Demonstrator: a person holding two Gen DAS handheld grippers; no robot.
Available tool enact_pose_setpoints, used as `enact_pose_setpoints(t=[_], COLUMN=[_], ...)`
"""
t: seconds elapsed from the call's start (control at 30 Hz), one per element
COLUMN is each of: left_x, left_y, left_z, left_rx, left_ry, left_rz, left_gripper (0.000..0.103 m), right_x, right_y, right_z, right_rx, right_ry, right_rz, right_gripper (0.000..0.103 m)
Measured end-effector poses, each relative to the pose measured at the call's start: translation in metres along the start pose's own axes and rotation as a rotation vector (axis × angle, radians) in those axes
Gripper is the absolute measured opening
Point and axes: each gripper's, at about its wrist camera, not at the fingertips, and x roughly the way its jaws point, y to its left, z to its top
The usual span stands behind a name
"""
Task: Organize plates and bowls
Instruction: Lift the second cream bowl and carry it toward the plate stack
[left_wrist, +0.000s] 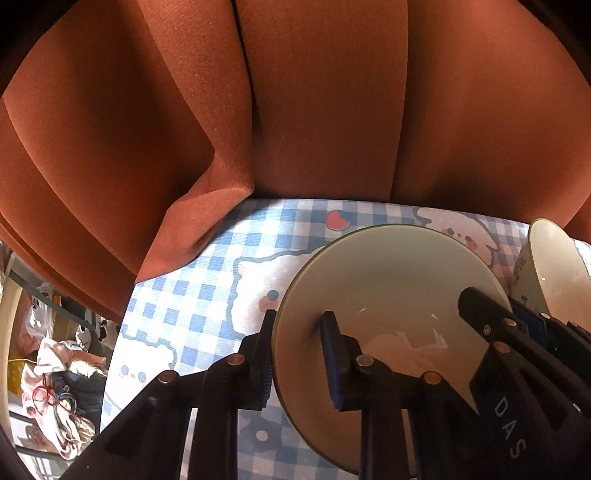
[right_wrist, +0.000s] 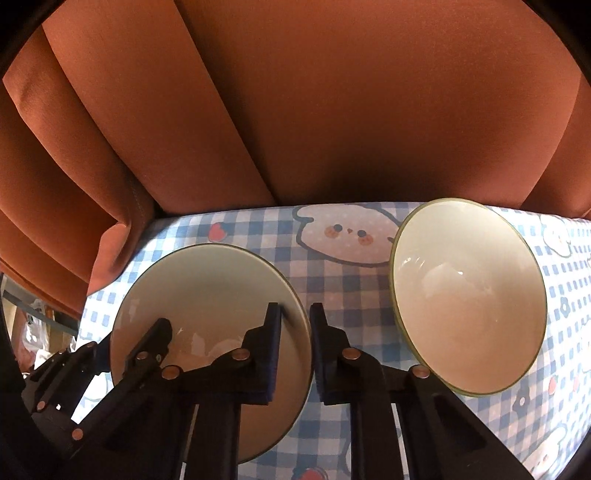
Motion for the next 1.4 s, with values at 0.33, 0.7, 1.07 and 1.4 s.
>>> enact_pose_setpoints(t=[0.33, 0.7, 1.07, 1.4], left_x=[-0.005, -0.034, -0.102, -0.163], left_y=[-0.003, -0.006, 0.005, 0.007], left_z=[-0.009, -0.038, -0.059, -0.087], left_rx=[-0.014, -0.021, -0.035, -0.018], left_ry=[0.028, 0.044, -0.018, -0.078], left_rz=[-0.014, -0.036, -0.041, -0.081], left_gripper=[0.022, 0.022, 0.022, 0.023], right_x=[-0.01, -0.038, -0.103, -0.178], right_y=[-0.002, -0.004, 0.002, 0.004], right_z=[-0.007, -0.034, -0.056, -0.082], right_rx=[-0.002, 0.001, 0.001, 0.025], right_ry=[0.027, 0.045, -0.009, -0.081], right_rz=[-0.006, -0.026, -0.019, -0.035], right_gripper=[0.018, 0.018, 0.018, 0.018])
